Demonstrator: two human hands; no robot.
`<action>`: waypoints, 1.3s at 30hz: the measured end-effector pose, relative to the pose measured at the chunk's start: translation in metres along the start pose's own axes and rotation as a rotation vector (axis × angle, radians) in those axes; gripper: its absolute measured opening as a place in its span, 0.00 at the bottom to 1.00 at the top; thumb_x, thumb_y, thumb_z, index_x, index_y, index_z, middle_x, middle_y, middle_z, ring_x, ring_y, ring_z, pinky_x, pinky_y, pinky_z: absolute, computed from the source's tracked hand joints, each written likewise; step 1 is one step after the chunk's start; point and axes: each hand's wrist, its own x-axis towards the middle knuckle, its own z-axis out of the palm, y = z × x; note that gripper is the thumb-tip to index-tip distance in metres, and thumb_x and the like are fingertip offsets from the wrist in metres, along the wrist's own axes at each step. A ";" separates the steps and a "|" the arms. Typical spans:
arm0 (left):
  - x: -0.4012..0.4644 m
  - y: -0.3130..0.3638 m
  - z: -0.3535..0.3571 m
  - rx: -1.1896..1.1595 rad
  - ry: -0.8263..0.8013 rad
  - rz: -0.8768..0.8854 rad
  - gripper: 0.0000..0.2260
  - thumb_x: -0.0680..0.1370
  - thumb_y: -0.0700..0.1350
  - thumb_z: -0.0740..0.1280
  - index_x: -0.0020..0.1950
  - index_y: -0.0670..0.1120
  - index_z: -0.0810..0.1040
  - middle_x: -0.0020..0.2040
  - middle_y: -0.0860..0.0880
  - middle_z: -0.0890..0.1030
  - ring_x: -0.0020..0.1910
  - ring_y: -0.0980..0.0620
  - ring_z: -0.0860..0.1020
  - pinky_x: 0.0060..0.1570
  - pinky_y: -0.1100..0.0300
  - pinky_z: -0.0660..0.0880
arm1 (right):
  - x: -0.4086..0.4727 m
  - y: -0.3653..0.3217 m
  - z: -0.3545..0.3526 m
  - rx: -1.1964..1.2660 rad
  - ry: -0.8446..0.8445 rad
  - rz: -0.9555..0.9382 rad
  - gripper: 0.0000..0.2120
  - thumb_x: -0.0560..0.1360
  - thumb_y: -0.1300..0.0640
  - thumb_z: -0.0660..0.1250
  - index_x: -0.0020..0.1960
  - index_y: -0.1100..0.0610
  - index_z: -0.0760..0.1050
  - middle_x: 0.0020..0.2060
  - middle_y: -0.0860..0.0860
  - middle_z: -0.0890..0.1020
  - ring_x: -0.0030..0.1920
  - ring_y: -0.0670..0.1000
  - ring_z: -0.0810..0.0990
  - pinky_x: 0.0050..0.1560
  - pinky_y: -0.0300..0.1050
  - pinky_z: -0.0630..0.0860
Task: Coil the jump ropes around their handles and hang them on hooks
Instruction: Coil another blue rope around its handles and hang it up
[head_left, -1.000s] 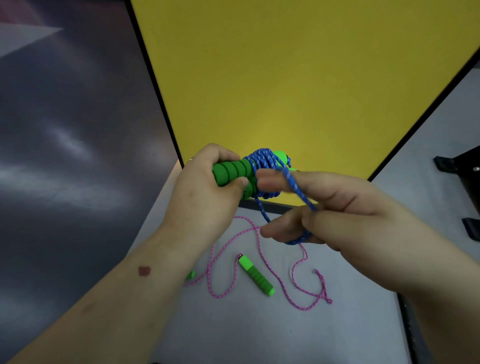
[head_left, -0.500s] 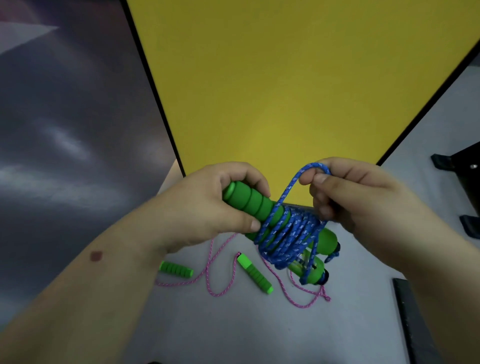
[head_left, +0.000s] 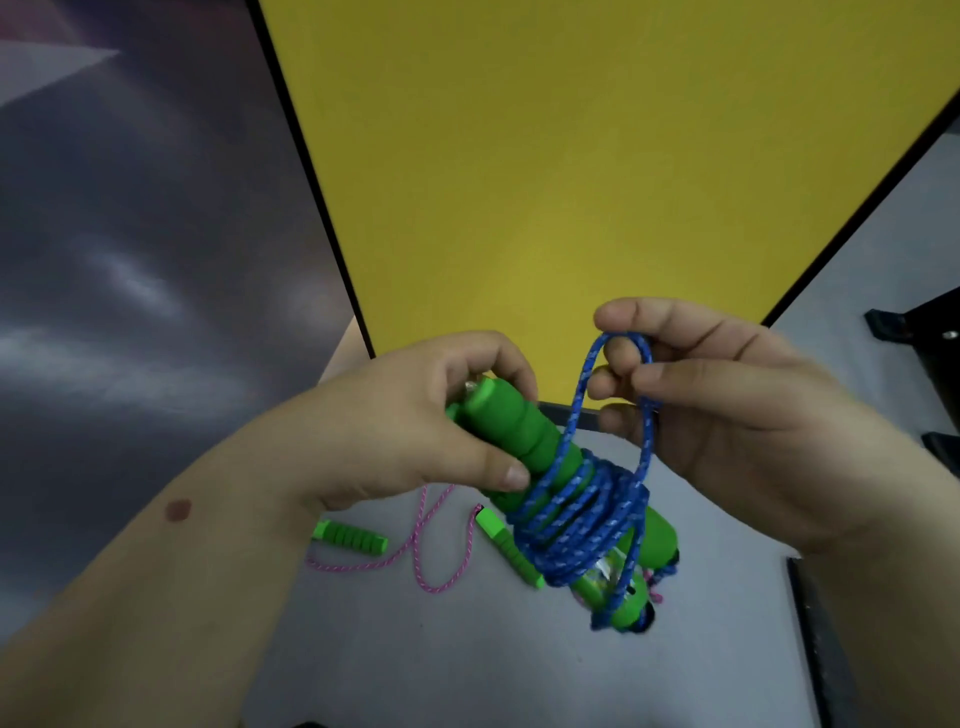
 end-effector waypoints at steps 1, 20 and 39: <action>0.002 0.001 0.005 -0.002 0.010 0.019 0.18 0.64 0.37 0.80 0.48 0.54 0.83 0.44 0.49 0.83 0.43 0.54 0.81 0.42 0.59 0.78 | 0.000 0.002 0.001 -0.026 -0.036 -0.029 0.19 0.69 0.71 0.66 0.56 0.57 0.84 0.41 0.53 0.80 0.44 0.51 0.81 0.45 0.45 0.79; 0.019 -0.001 0.043 -0.407 0.270 0.101 0.09 0.70 0.40 0.74 0.41 0.52 0.77 0.49 0.46 0.80 0.45 0.49 0.78 0.49 0.49 0.76 | 0.002 0.010 0.011 -0.207 0.160 -0.062 0.20 0.70 0.70 0.72 0.61 0.59 0.81 0.50 0.54 0.88 0.50 0.53 0.88 0.50 0.42 0.82; 0.017 -0.006 0.042 -0.168 0.252 0.030 0.15 0.69 0.42 0.71 0.54 0.54 0.78 0.44 0.45 0.80 0.42 0.48 0.79 0.45 0.46 0.76 | 0.003 0.020 0.009 -0.832 0.287 -0.183 0.02 0.76 0.50 0.72 0.46 0.45 0.80 0.39 0.49 0.85 0.41 0.58 0.84 0.43 0.65 0.81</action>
